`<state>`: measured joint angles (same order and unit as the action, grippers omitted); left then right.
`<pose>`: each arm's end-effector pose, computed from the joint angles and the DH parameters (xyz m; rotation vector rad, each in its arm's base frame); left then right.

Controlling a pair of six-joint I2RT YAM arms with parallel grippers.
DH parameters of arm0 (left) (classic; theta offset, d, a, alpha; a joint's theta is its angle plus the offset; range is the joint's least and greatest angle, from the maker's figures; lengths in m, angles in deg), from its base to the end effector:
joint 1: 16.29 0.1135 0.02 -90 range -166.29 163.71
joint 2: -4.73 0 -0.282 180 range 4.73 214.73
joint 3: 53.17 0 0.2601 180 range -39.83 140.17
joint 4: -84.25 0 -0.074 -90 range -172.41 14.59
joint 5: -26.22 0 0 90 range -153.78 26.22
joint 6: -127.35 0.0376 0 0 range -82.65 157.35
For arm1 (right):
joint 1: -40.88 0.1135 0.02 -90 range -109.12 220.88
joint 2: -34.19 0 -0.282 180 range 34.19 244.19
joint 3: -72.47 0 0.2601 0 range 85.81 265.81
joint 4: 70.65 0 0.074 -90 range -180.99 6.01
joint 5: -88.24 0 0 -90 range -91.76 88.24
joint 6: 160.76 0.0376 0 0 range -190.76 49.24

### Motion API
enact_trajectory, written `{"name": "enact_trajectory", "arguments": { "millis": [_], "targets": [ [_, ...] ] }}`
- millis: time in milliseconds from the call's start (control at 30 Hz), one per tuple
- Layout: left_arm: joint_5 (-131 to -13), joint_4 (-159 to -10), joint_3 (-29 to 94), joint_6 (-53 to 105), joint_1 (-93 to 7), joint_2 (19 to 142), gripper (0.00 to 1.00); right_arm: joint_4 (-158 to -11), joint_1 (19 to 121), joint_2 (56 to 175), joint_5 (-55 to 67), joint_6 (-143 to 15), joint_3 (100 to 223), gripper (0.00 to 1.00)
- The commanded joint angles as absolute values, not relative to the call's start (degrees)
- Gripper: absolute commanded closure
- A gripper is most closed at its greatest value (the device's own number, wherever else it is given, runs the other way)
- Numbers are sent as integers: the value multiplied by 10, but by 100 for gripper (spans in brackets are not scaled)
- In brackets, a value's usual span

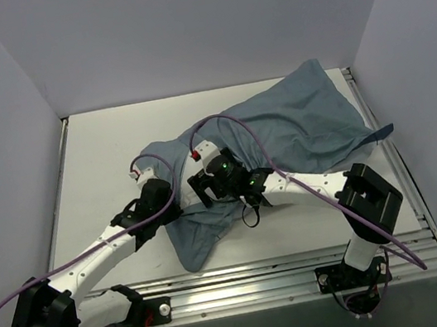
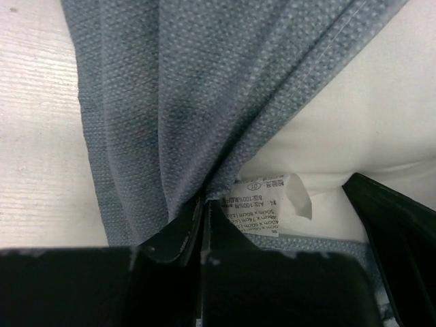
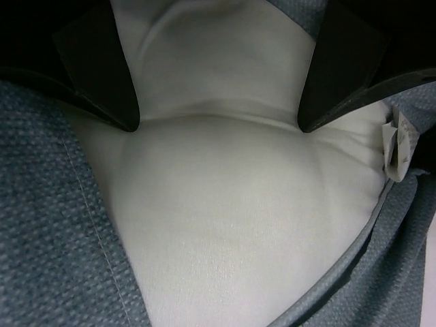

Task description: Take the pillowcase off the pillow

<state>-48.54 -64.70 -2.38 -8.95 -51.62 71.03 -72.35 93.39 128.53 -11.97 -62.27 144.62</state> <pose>0.1959 -0.1267 0.2221 -0.3531 2.3529 -0.3780 0.2388 0.3004 0.2515 -0.6461 1.9108 0.5101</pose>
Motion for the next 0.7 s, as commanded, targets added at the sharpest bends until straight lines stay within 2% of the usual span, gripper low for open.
{"name": "enact_trajectory", "arguments": {
  "millis": [0, 67, 100, 133, 167, 200, 467, 667],
  "targets": [
    [-513, -653, -33, -96, -526, 725, 98, -882, 939, 1378, -119, -623, 1439, 3],
    [-520, -663, -35, -102, -528, 731, 98, -889, 939, 1397, -120, -621, 1450, 29],
    [-523, -666, -35, -105, -529, 733, 98, -889, 938, 1410, -120, -620, 1462, 45],
    [-530, -667, -34, -108, -535, 735, 98, -888, 936, 1414, -121, -616, 1469, 78],
    [-533, -667, -33, -112, -538, 735, 98, -884, 934, 1416, -121, -606, 1477, 91],
    [-536, -664, -30, -113, -542, 735, 98, -881, 927, 1414, -124, -600, 1486, 100],
    [-534, -626, 12, -135, -626, 714, 98, -817, 838, 1350, -123, -508, 1567, 100],
    [-536, -603, 3, -137, -644, 707, 98, -777, 760, 1290, -140, -454, 1603, 100]
  ]
}}
